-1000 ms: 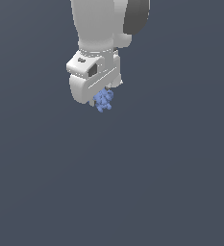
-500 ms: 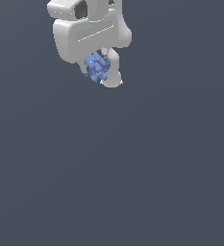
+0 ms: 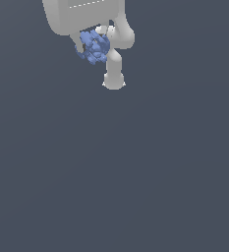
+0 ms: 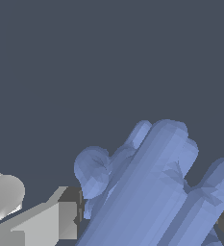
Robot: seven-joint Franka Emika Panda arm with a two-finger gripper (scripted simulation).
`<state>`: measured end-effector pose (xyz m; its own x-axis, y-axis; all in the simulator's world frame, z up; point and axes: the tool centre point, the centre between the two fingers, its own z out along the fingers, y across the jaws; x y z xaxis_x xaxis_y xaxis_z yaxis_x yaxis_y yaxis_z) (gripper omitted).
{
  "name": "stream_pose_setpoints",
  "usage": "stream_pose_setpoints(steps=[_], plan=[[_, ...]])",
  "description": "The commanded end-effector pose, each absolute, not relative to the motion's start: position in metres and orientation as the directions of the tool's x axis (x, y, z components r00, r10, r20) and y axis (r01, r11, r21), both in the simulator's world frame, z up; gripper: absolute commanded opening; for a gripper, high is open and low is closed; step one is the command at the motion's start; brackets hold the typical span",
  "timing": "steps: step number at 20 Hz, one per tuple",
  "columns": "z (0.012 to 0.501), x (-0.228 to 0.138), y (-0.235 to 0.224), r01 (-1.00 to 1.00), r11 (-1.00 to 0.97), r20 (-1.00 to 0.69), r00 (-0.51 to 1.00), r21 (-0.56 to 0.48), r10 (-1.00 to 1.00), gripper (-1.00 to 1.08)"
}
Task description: Pick up the object and move it to a goal position.
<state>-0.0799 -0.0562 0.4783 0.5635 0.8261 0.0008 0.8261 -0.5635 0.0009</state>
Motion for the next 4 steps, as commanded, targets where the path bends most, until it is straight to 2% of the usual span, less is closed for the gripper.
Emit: stream_pose_setpoints(steps=[1,4], plan=[[0.4841,-0.0807,-0.0570,0.826,-0.563,0.000,0.563,0.000,0.826,-1.00],[0.4860,-0.0807,-0.0573,0.826,-0.563,0.000,0.563,0.000,0.826,-1.00]])
